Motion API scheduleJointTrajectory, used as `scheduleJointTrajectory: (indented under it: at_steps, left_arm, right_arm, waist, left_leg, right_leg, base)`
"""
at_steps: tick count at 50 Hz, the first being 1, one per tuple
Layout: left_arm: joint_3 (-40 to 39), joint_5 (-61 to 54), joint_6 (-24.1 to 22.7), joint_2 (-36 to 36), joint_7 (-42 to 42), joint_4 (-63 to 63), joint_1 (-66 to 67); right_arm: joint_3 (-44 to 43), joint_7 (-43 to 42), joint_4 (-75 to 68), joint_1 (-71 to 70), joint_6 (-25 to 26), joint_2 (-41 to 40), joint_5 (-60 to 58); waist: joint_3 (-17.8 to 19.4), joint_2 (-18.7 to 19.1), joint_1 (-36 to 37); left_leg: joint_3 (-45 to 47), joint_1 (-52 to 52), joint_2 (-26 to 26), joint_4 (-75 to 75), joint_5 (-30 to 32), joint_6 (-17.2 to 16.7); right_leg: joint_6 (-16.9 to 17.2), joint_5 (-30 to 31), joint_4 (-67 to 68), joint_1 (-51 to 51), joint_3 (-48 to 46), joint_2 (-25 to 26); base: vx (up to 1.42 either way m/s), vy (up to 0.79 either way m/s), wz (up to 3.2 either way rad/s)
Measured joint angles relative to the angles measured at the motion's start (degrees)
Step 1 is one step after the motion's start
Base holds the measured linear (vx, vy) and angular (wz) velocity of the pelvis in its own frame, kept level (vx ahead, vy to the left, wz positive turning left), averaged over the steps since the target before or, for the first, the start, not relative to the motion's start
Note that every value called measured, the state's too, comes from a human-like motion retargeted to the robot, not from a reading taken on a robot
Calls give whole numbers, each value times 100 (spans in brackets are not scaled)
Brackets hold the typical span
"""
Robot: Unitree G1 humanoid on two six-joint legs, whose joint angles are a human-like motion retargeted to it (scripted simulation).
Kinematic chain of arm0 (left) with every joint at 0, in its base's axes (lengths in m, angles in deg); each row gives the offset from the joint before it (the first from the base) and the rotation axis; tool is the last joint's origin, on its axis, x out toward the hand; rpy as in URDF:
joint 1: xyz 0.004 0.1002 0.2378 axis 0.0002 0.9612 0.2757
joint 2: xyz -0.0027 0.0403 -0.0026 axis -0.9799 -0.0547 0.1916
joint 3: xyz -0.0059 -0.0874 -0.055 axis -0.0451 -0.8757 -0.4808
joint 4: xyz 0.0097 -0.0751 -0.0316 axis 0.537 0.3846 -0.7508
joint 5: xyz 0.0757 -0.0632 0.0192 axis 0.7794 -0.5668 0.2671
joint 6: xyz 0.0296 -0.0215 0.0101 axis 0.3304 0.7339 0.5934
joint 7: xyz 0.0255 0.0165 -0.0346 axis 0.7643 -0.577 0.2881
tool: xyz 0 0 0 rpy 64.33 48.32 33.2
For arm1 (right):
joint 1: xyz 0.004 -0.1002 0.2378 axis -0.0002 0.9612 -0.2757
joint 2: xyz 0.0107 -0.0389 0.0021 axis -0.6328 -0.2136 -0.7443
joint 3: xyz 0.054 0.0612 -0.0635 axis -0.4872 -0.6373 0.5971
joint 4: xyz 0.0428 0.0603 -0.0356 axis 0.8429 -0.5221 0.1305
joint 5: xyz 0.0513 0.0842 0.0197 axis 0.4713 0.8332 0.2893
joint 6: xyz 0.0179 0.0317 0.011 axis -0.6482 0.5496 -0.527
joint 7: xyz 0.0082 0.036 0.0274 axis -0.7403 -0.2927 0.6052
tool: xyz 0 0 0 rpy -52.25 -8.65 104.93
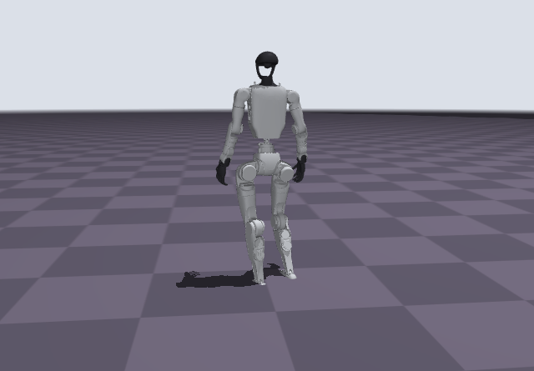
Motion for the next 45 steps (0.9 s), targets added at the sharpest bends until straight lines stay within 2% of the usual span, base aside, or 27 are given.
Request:
scheduleJointTrajectory:
  at_steps: [12, 20, 25, 30, 35, 40, 45]
  left_arm:
    - [153, 557, 83, -68, -37, 79, 65]
    - [484, 635, 42, -106, -199, -213, 221]
    - [872, 597, -138, -142, -430, -1203, 284]
    - [1417, 507, -313, -325, -975, -2927, 592]
    - [1967, 323, -269, -679, -1746, -4643, 1023]
    - [2286, 159, -105, -964, -2330, -5667, 1266]
    - [2332, 110, -45, -983, -2419, -5991, 1254]
  right_arm:
    - [181, 165, 37, -87, 29, 96, -240]
    - [384, 538, 167, -228, 92, 126, 13]
    - [624, 979, 859, -301, 80, 133, 449]
    - [1051, 1769, 2218, -132, 141, 185, 1089]
    - [1589, 2582, 3771, 139, 354, 403, 1660]
    - [1951, 3071, 4957, 405, 573, 573, 2174]
    - [2098, 3182, 5751, 509, 629, 530, 2482]
  waist:
    - [53, 116, 121]
    - [122, 98, 178]
    - [168, 100, 207]
    - [256, 116, 245]
    - [277, 110, 341]
    - [254, 69, 487]
    - [290, 65, 659]
  left_leg:
    - [-34, -25, 138, 21, -3, 36]
    - [-93, -91, 133, 27, 27, 47]
    - [-176, -156, 138, 30, 34, 49]
    - [-277, -230, 191, 58, 21, 42]
    - [-398, -397, 272, 330, -106, 19]
    - [-613, -811, 342, 1053, -442, -22]
    - [-959, -1641, 437, 2476, -1082, -133]
  right_leg:
    - [-33, 123, -209, 72, 53, 177]
    - [-43, 92, -101, -41, 98, 192]
    - [-31, 62, -39, -127, 116, 209]
    - [-12, 66, -14, -194, 148, 283]
    - [5, 82, 27, -240, 204, 395]
    - [-7, 29, 133, -312, 234, 499]
    - [-86, -73, 257, -415, 59, 605]
  base:
    - [0, 0, 0]
    - [0, 0, 0]
    - [0, 0, 0]
    - [-1, -3, 2]
    - [-1, -8, 10]
    - [-3, -11, 31]
    - [-6, -11, 57]
